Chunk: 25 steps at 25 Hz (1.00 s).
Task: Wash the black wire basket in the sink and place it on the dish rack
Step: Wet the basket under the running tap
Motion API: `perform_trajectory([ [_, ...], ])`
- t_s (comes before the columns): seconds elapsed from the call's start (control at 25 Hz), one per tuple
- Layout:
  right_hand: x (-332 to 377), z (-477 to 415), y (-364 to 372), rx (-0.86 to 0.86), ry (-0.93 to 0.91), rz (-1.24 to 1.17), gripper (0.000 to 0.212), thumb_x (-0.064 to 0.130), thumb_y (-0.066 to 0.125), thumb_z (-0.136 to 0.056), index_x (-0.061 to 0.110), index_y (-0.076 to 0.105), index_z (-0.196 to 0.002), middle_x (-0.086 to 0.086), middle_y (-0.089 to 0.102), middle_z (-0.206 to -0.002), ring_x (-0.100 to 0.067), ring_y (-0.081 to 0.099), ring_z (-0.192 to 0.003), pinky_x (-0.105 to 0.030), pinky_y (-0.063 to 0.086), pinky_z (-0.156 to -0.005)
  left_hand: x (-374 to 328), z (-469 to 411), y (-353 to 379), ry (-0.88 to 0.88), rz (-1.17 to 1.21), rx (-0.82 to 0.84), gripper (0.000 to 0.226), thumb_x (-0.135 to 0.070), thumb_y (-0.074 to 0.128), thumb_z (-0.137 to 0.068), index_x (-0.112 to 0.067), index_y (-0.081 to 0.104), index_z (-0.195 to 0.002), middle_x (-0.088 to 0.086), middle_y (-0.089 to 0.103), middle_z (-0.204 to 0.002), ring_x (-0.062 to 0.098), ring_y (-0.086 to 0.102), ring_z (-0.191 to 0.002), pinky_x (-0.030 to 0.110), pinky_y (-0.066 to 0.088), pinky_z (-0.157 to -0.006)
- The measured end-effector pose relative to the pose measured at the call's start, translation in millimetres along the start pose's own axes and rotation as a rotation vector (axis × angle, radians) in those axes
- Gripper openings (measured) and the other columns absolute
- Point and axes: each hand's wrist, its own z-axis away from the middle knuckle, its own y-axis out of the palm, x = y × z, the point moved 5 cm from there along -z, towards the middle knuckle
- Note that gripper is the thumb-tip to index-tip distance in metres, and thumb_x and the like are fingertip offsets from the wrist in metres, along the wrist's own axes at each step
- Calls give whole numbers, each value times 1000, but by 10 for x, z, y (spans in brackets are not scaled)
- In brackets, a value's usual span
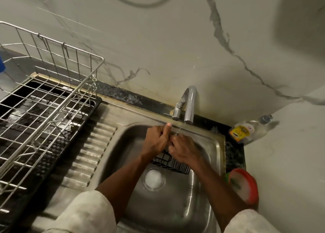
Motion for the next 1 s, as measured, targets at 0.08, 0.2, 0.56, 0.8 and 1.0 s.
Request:
perform_trajectory([
  [0.08,-152,147,23,-193,254,45,41,39,27,-106,25,63,-92,10,57,-68,-7,44,-52,-21,32,-52,46,12,-19,-131,158,-94,61,-51,37,-109,-5,70,-89,11,74,-81,25,74,-74,46,64,-71],
  [0.2,-108,75,94,-251,531,-18,50,45,26,-105,23,64,-81,7,57,-64,-13,52,-58,-31,47,-67,-55,-81,-11,-129,96,-126,77,-61,32,-106,2,66,-78,16,71,-73,28,72,-68,43,62,-67],
  [0.56,-57,-84,-29,-161,409,58,64,51,18,-107,23,61,-69,4,61,-65,-10,46,-54,-28,38,-64,95,-66,-98,-140,146,-190,70,-50,40,-108,7,67,-79,20,71,-76,32,71,-71,49,62,-69],
  [0.8,496,-143,61,-177,144,124,47,44,26,-105,27,64,-83,6,67,-71,-11,58,-67,-37,44,-83,205,-52,-217,-207,298,-245,60,-53,47,-104,-6,67,-72,10,70,-72,24,70,-70,42,60,-74],
  [1.0,101,-99,-25,-120,332,65,65,52,18,-106,22,61,-68,7,52,-59,-11,49,-55,-32,47,-72,188,-73,-179,-146,331,-209,59,-51,53,-102,2,69,-82,17,73,-79,34,73,-76,47,63,-73],
])
